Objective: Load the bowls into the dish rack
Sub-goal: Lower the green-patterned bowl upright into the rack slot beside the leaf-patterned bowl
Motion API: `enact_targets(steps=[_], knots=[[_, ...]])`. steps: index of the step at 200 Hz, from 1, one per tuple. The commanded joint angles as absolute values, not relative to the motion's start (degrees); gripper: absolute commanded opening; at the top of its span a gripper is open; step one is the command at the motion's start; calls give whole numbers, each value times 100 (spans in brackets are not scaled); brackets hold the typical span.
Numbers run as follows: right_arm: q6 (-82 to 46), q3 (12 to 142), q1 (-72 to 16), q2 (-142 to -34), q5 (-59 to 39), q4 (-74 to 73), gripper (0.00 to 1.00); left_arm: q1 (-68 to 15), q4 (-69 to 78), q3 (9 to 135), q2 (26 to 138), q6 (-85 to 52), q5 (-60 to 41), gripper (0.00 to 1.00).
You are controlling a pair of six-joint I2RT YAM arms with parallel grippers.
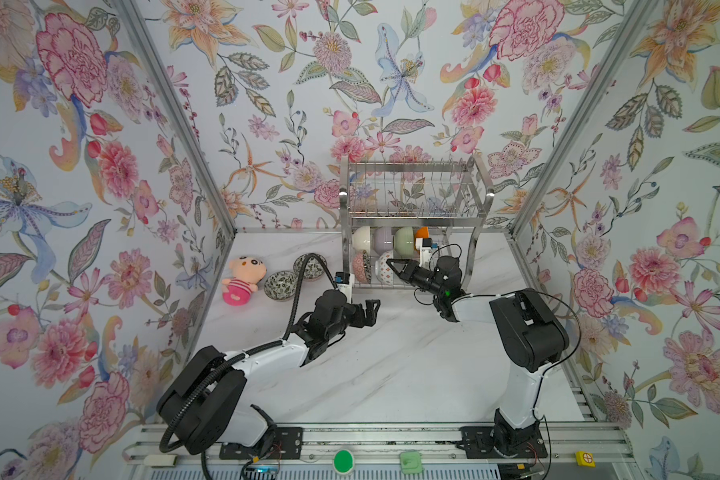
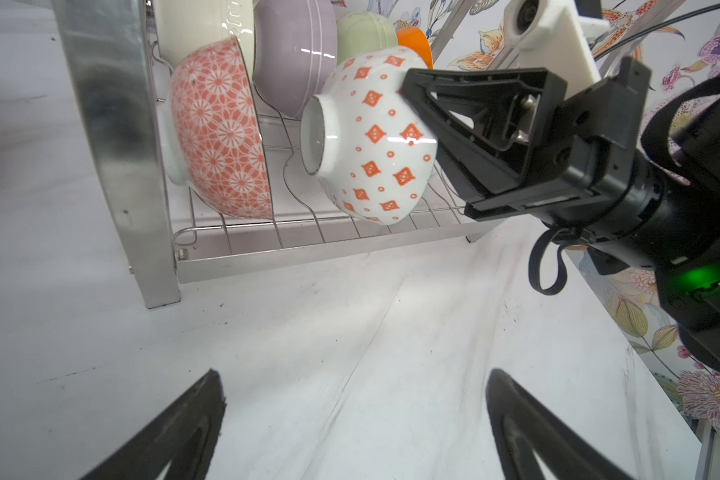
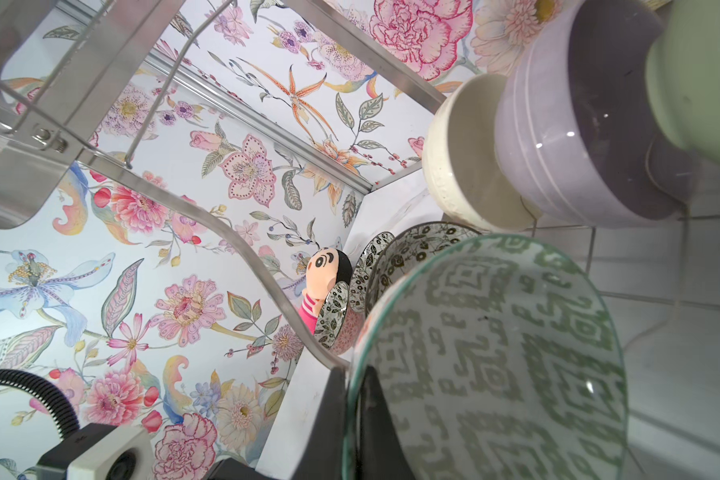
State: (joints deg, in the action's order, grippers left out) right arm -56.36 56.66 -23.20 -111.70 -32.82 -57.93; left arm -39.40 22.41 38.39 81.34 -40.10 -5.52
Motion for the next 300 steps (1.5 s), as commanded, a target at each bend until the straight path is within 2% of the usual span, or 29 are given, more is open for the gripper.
enact_targets(steps=[1,78,136,247,300], knots=[[-5916,5965,-2335,-11310,-3437,-6635,0,-3986,2108,3973,8189,-3868,-430,99],[-6422,6029,-2361,-11894,-3296,-7307,0,-3985,2021,4062,8259,-3828,-420,99],[-6394,6021,-2379,-12012,-3226,-7232,0,-3986,2030,4021,8245,-3828,-407,99],[-5827,5968,-2405,-11904,-2961,-6450,0,-3995,2003,3931,8147,-3806,-369,99],[-5286,6011,-2493,-11727,-2792,-5731,4,-3992,2002,3913,8130,-3819,-365,99]])
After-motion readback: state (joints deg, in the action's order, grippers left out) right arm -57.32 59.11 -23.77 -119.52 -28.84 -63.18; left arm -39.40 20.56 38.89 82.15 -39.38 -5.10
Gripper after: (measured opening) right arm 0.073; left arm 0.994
